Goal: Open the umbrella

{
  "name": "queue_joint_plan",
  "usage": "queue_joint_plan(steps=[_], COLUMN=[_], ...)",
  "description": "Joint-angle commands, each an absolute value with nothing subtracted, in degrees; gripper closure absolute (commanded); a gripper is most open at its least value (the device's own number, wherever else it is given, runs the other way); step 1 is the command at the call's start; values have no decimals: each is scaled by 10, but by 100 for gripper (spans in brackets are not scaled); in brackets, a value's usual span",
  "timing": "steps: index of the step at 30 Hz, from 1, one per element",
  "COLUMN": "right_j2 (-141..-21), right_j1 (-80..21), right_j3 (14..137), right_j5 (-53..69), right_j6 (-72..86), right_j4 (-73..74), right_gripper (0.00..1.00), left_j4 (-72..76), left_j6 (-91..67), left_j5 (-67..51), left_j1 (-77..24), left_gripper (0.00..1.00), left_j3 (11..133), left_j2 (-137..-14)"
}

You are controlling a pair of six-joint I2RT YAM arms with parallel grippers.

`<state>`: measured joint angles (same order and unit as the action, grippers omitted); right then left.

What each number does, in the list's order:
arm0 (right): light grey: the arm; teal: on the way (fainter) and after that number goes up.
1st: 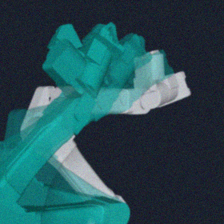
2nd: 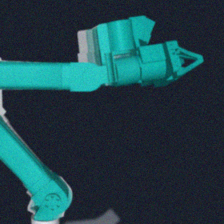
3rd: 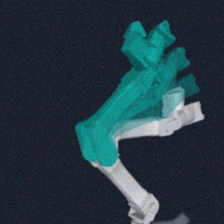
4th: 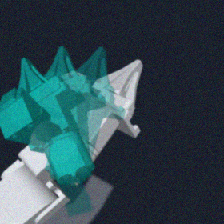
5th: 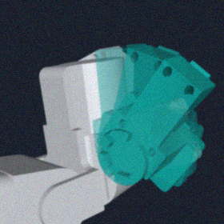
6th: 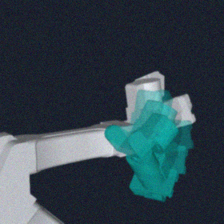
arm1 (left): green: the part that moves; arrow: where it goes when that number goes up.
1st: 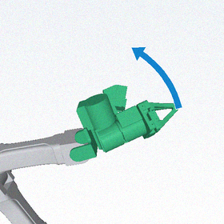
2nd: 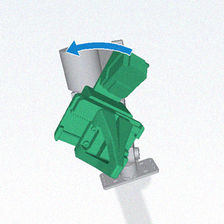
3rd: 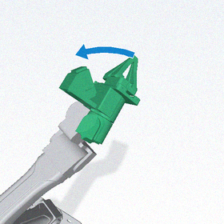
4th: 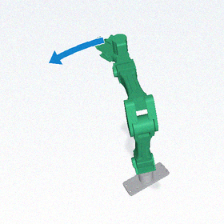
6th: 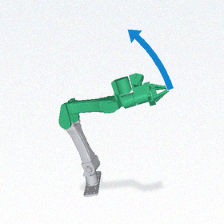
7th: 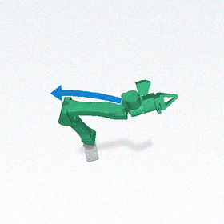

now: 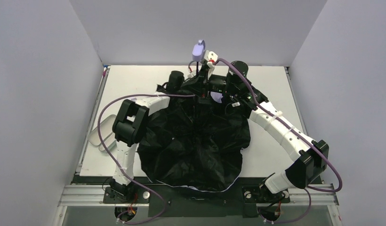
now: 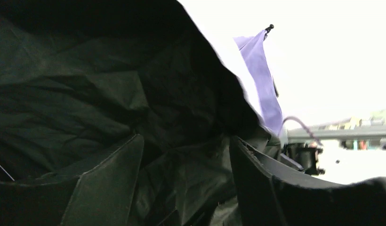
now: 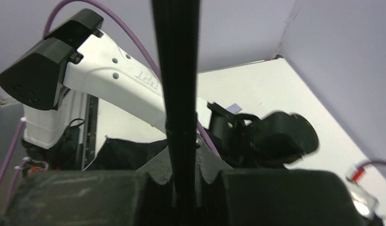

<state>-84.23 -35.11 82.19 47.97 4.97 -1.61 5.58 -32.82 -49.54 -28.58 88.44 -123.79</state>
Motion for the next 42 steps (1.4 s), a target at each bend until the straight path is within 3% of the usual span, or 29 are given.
queue_joint_plan(steps=[1, 5, 14, 18, 23, 26, 31, 35, 42], right_j2=[-810, -807, -822, -828, -829, -831, -828, -821, -815], right_j1=[-343, -327, -294, -290, -291, -293, -293, -289, -284], right_j3=[818, 800, 782, 785, 789, 792, 788, 783, 782], right_j5=[470, 457, 438, 424, 405, 393, 378, 365, 357], right_j6=[66, 75, 71, 72, 90, 95, 86, 65, -4], right_j4=[-68, -75, -91, -92, -100, -99, -93, -81, -36], right_gripper=[100, 100, 100, 100, 100, 100, 100, 100, 100], left_j4=[246, 260, 247, 239, 231, 243, 280, 217, -38], left_j6=[-416, -403, -222, -100, 58, 83, 81, 115, 361], left_j5=[-468, -451, -403, -466, -465, -431, -390, -394, -336], left_j1=[-201, -152, -90, -104, -183, -243, -301, -325, -318], left_gripper=[31, 14, 9, 14, 29, 42, 52, 53, 45], left_j3=[882, 863, 649, 572, 493, 495, 519, 543, 515], left_j2=[-1204, -1128, -939, -867, -791, -794, -836, -855, -833])
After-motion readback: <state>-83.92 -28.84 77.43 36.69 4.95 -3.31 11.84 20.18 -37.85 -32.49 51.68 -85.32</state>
